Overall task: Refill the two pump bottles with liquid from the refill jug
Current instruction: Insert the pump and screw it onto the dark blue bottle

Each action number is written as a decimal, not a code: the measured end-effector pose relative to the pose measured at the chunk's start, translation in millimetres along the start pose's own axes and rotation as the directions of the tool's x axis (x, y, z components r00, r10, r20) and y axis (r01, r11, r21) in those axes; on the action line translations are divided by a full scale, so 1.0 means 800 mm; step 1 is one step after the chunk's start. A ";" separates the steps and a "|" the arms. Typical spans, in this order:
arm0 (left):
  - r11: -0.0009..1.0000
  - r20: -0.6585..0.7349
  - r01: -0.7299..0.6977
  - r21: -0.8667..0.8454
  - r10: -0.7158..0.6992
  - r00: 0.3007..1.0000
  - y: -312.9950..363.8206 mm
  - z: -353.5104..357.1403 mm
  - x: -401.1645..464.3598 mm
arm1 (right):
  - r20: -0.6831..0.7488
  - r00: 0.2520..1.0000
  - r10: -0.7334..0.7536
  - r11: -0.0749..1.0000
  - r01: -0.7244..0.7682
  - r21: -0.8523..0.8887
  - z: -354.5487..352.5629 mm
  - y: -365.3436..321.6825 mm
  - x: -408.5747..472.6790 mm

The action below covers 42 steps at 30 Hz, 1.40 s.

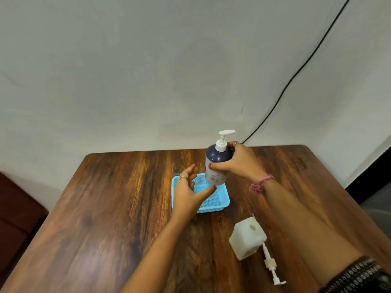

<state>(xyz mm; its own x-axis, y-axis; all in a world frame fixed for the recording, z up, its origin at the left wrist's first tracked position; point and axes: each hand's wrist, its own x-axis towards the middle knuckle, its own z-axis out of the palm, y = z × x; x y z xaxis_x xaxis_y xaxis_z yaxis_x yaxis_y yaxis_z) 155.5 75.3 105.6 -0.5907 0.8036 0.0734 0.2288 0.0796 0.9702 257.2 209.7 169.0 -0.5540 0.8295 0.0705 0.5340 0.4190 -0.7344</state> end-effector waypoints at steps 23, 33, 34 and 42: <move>0.958 -0.008 0.285 0.036 -0.285 0.958 -0.120 -0.052 0.006 | 0.094 0.949 0.300 0.943 -0.281 -0.178 0.149 0.119 0.067; 0.955 -0.005 0.294 0.039 -0.294 0.956 -0.128 -0.043 0.007 | 0.072 0.946 0.316 0.946 -0.308 -0.104 0.163 0.135 0.056; 0.955 -0.003 0.296 0.035 -0.296 0.955 -0.128 -0.042 0.006 | 0.061 0.947 0.316 0.946 -0.310 -0.096 0.163 0.136 0.054; 0.958 0.015 0.287 0.014 -0.287 0.958 -0.121 -0.025 -0.004 | 0.171 0.916 0.362 0.931 -0.349 -0.103 0.136 0.133 0.049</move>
<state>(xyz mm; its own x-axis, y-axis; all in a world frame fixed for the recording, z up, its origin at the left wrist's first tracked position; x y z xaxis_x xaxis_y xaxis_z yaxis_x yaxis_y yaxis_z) 119.9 53.4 15.9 -0.6199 0.7556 -0.2115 0.0605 0.3148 0.9472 222.5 246.8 20.3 -0.4232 0.8488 -0.3169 0.7566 0.1386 -0.6390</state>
